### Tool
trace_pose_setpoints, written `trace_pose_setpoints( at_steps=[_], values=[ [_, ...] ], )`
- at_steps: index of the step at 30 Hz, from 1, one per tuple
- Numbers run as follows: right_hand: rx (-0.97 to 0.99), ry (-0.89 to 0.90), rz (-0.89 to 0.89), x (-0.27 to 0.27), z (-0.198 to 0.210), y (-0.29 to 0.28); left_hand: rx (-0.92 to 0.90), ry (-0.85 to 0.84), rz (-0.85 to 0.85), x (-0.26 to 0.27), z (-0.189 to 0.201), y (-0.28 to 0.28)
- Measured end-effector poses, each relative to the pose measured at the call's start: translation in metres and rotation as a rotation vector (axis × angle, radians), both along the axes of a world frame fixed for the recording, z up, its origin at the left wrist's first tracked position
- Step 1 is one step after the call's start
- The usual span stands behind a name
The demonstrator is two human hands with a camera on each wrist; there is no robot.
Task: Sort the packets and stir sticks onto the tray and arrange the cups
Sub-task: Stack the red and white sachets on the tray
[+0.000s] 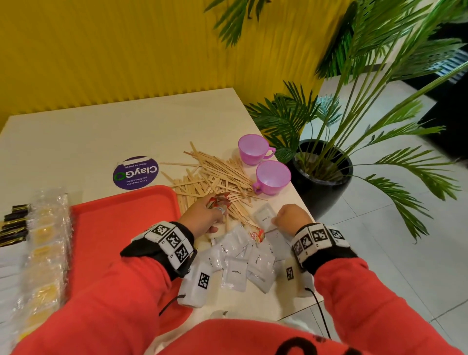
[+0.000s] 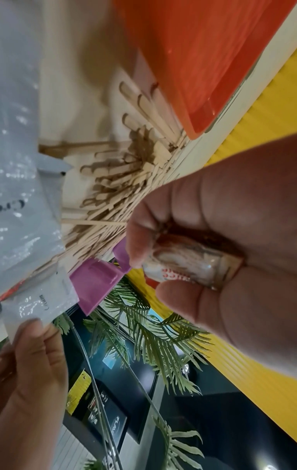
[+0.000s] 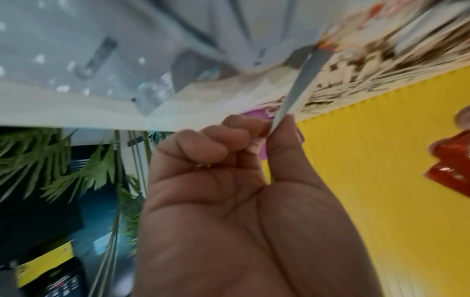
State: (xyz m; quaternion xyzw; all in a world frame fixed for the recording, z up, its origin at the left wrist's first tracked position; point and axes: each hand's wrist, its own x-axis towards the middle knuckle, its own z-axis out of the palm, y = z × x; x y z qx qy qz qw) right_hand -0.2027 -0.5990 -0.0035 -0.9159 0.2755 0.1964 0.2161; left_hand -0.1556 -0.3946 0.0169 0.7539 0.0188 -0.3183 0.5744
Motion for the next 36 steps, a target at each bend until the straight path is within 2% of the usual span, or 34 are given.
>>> trace_pose_setpoints(
  at_steps=[5, 9, 12, 14, 22, 27, 30, 34, 36],
  values=[
    [0.027, -0.058, -0.066, -0.009, 0.0, -0.006, 0.002, 0.016, -0.013, -0.003, -0.003, -0.002],
    [-0.088, -0.138, 0.059, -0.013, -0.002, 0.011, 0.008, 0.034, -0.001, -0.004, -0.002, -0.002],
    [-0.129, -0.029, 0.234, -0.011, -0.004, 0.028, -0.025, 0.058, 0.006, -0.004, -0.001, 0.0],
    [-0.172, 0.038, 0.288, -0.01, -0.007, 0.037, -0.065, 0.082, 0.011, -0.005, 0.0, 0.0],
    [-0.157, 0.107, 0.279, -0.002, -0.012, 0.041, -0.043, 0.089, 0.012, -0.003, -0.002, 0.003],
    [0.042, 0.049, 0.182, -0.002, 0.003, 0.031, -0.008, 0.075, 0.027, -0.002, -0.004, 0.005],
    [0.203, -0.074, 0.113, -0.007, 0.017, 0.022, 0.001, 0.051, 0.02, -0.003, -0.001, 0.005],
    [0.261, -0.247, 0.117, -0.01, 0.037, 0.013, -0.02, 0.021, -0.004, -0.001, 0.001, 0.005],
    [0.35, -0.319, 0.108, -0.012, 0.046, 0.012, -0.039, 0.038, 0.009, 0.001, 0.002, 0.004]
  ],
)
